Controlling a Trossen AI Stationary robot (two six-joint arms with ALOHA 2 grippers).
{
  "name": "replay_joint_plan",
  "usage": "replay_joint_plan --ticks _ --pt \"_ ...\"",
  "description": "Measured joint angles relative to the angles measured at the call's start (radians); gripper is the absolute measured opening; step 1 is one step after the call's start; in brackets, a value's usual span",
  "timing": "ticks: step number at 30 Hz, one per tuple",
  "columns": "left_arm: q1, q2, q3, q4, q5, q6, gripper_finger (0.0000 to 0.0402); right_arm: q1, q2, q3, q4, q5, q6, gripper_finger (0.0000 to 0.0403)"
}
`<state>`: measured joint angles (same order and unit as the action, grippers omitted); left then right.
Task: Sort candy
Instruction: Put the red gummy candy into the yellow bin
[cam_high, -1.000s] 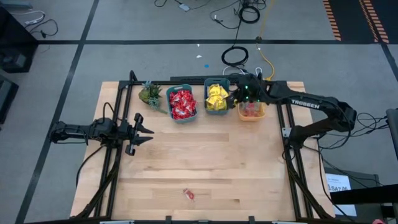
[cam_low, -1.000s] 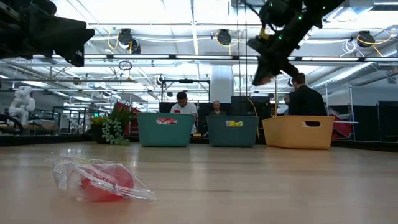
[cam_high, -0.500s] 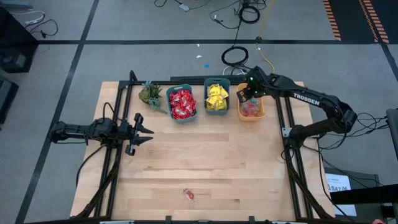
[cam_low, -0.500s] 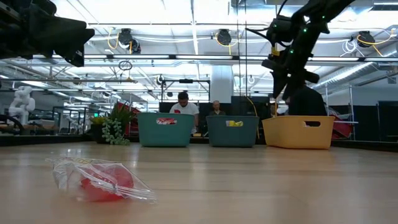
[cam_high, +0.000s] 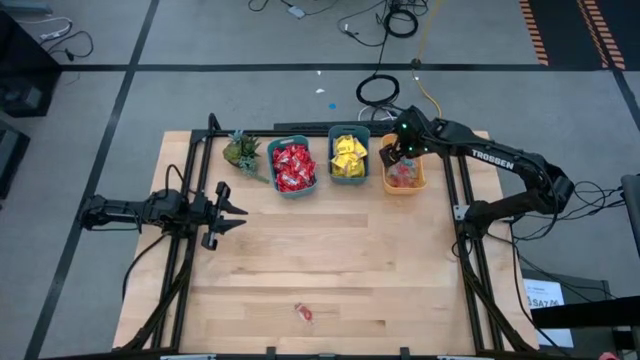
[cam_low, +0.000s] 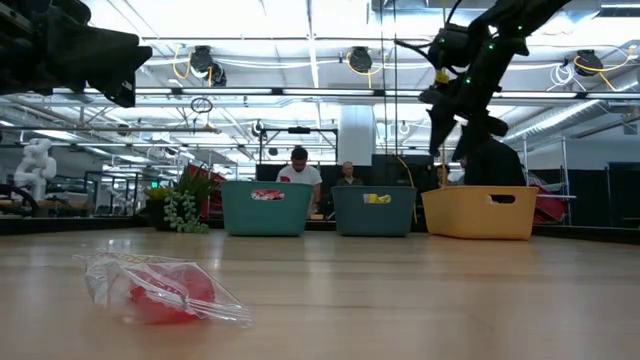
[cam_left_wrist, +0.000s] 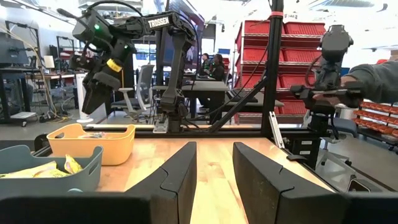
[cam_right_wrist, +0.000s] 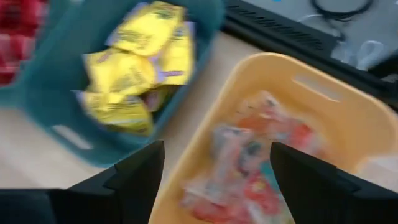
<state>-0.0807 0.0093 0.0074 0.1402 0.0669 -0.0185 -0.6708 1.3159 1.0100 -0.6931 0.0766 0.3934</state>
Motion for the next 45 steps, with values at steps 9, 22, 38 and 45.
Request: replay_joint_plan --ticks 9,22,38,45 --pt "0.000 0.000 0.000 0.000 0.000 0.000 0.0114 0.195 0.000 0.000 0.180 -0.185 -0.166 0.0261" --pt "0.000 0.000 0.000 0.000 0.000 0.000 0.0114 0.615 0.125 0.001 0.339 -0.151 -0.240 0.0245" --pt "0.000 0.000 0.000 0.000 0.000 0.000 0.0114 1.041 0.570 0.039 0.781 -0.032 0.032 0.0245" --pt "0.000 0.000 0.000 0.000 0.000 0.000 0.0114 1.160 0.759 0.277 0.765 0.087 -0.028 0.0244"
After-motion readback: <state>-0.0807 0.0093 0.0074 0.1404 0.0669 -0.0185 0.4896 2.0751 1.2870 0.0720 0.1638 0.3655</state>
